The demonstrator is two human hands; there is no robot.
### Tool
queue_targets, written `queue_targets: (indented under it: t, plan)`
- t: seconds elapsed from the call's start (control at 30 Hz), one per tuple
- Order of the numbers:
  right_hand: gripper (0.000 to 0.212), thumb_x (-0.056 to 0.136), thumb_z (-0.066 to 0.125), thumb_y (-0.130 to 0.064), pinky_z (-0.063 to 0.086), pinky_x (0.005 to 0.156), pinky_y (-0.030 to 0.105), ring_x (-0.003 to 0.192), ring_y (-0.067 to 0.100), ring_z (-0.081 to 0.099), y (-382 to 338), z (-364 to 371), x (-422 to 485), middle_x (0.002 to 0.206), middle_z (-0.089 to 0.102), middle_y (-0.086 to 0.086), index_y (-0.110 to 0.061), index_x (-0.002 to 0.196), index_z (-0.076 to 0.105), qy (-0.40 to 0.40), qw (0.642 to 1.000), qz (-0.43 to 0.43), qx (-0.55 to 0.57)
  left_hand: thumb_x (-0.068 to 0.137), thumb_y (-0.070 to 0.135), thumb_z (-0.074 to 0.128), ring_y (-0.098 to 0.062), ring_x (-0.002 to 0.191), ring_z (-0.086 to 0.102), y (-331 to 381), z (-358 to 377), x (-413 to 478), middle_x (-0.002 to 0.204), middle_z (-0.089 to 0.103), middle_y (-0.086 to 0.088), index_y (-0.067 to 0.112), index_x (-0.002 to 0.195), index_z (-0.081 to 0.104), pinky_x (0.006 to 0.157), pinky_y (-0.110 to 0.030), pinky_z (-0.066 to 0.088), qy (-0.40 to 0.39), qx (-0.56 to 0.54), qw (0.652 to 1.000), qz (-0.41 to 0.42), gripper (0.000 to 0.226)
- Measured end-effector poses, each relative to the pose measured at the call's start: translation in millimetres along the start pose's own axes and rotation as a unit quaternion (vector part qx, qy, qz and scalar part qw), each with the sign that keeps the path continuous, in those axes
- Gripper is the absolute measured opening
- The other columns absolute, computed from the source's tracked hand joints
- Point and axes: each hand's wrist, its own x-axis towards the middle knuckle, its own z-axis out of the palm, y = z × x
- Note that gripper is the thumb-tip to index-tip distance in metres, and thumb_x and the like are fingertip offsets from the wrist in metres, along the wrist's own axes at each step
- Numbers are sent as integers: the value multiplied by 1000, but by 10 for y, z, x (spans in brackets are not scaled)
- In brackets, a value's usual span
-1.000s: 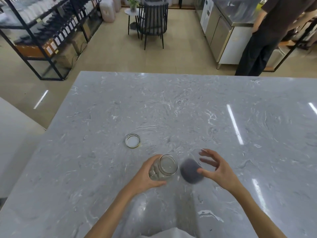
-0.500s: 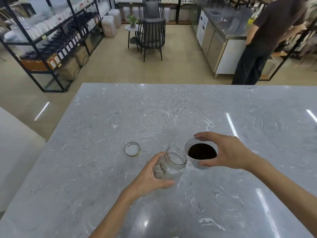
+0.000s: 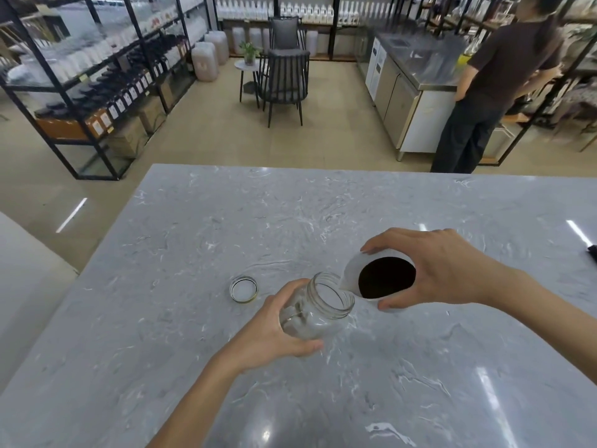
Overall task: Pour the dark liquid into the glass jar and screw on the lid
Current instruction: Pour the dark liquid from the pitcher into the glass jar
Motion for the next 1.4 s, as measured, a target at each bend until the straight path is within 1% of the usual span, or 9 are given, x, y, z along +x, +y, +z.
queue_targets:
  t: [0.3, 0.43, 0.57, 0.63, 0.9, 1.0, 1.1, 1.23, 1.4]
  plan:
    - [76, 67, 52, -84, 27, 52, 23, 80, 12, 64, 21, -14, 12, 122, 56, -25, -43, 130, 39, -33, 984, -34, -169, 64, 38, 94, 16, 124, 52, 57, 212, 64, 141, 41, 10, 58, 139, 48, 81, -21, 63, -5, -10, 1000, -18, 91]
    - [76, 71, 52, -82, 18, 48, 23, 84, 14, 65, 10, -67, 73, 122, 55, -22, -41, 133, 36, -42, 967, -72, -241, 64, 38, 93, 5, 129, 56, 101, 323, 156, 142, 51, 1, 54, 134, 53, 82, -12, 58, -7, -4, 1000, -9, 83]
    - [75, 71, 55, -81, 15, 47, 24, 87, 14, 65, -21, -102, 127, 119, 57, -20, -39, 132, 38, -41, 953, -104, -281, 60, 46, 95, -8, 140, 54, 105, 403, 224, 148, 54, -2, 45, 143, 51, 104, -16, 49, -3, 4, 1000, -17, 94]
    - [74, 73, 56, -79, 16, 46, 25, 89, 15, 65, -35, -113, 170, 118, 58, -18, -37, 132, 39, -40, 944, -118, -306, 59, 46, 95, -7, 139, 55, 151, 437, 247, 144, 56, 1, 48, 136, 54, 94, -13, 53, -5, -3, 1000, -25, 87]
    - [73, 71, 61, -76, 27, 55, 26, 89, 17, 65, -21, -413, 413, 121, 58, -19, -40, 131, 39, -79, 928, -140, -337, 57, 50, 91, -15, 117, 59, 441, 508, 316, 121, 60, 10, 47, 99, 60, 93, -35, 56, 26, -19, 999, -22, 52]
    - [72, 70, 61, -76, 23, 50, 24, 86, 17, 64, -44, -572, 480, 121, 58, -21, -42, 130, 40, -81, 914, -154, -368, 55, 55, 88, -23, 114, 57, 556, 535, 352, 119, 60, 7, 43, 103, 60, 88, -47, 60, 42, -16, 999, -8, 57]
    - [72, 70, 63, -76, 23, 51, 24, 84, 17, 64, -81, -734, 539, 120, 59, -21, -41, 130, 43, -81, 895, -171, -405, 51, 58, 89, -27, 125, 61, 671, 551, 383, 130, 61, -1, 42, 111, 61, 78, -36, 63, 54, -38, 998, 0, 68]
    - [69, 71, 66, -72, 16, 49, 24, 85, 17, 63, -132, -913, 579, 117, 60, -22, -41, 129, 45, -91, 879, -172, -435, 48, 59, 88, -26, 132, 58, 804, 586, 408, 135, 60, -1, 45, 119, 59, 96, -53, 62, 76, -46, 996, 0, 77]
    - [69, 69, 65, -73, 19, 51, 27, 79, 18, 60, -190, -1050, 607, 113, 60, -23, -43, 129, 45, -101, 866, -167, -460, 50, 56, 87, -26, 132, 54, 969, 619, 415, 130, 60, 3, 46, 108, 60, 60, -26, 59, 86, -64, 994, 4, 65]
